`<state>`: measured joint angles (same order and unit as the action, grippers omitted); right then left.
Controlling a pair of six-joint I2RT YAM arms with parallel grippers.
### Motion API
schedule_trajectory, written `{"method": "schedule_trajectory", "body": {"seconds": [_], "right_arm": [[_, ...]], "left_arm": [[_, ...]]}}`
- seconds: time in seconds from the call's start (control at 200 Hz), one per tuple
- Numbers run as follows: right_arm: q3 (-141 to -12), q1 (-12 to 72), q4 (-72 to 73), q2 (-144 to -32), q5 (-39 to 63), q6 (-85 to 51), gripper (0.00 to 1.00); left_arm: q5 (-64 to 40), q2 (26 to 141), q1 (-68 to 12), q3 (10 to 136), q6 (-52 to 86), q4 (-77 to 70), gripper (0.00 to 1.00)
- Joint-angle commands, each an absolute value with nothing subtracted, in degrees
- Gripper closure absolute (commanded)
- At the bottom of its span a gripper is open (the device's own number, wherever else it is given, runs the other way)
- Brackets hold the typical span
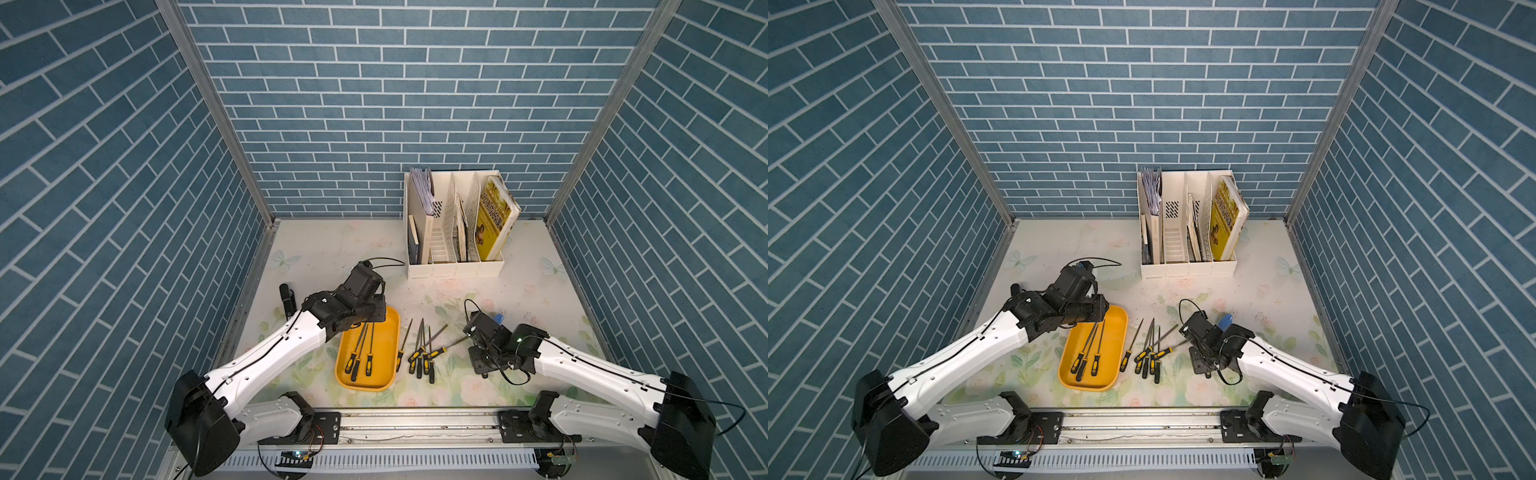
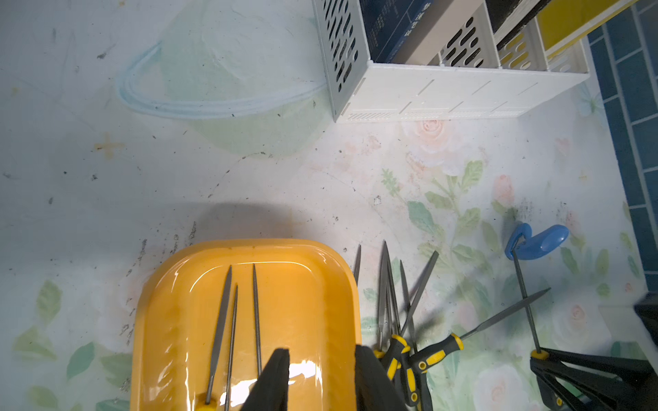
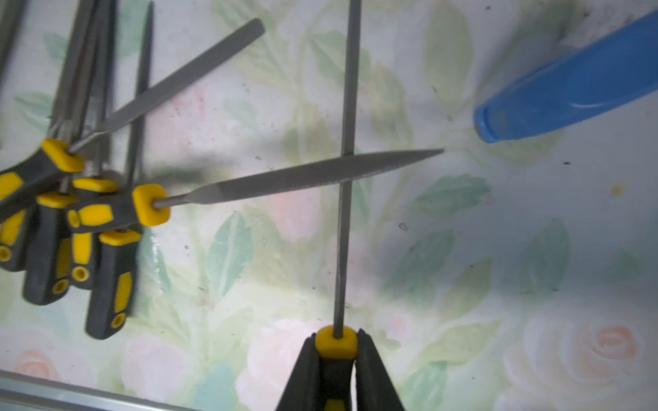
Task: Put the file tool into the storage box
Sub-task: Pick up the file tool from the center of the board, then place the file tool in the storage box.
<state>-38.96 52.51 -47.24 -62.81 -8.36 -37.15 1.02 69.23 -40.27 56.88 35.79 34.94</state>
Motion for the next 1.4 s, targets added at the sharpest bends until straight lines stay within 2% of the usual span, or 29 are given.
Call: {"method": "schedule_trajectory", "body": {"seconds": [0.0,0.41,0.495,0.745,0.995,1.395], "right_arm": [[-42.52,52.01,-50.36,-64.33,-11.19,-34.81,0.90],[-59.84,51.81,-50.95,-72.00,-20.25,-30.83,0.92],[-61.25,51.81,-48.43,-72.14,-17.46,-29.88,0.93],[-52.48,54.54,-29.02,-65.87,3.46,-31.43,0.96],[-49.53,62.36,-21.45,-67.72,5.12,-35.80,0.97],[-51.11,66.24,-19.83,-69.94,4.66,-38.13,0.99]], "left_arm": [[-1.08,69.93,-40.25,57.70,36.53,33.46,0.65],[-3.96,69.89,-40.25,58.51,38.27,30.70,0.61],[-4.20,69.54,-40.18,58.62,38.93,29.95,0.61],[-7.84,65.71,-40.81,56.90,43.95,22.41,0.52],[-7.94,65.49,-42.62,55.11,46.48,18.99,0.48],[-3.28,68.00,-42.71,53.22,47.10,22.77,0.49]]}}
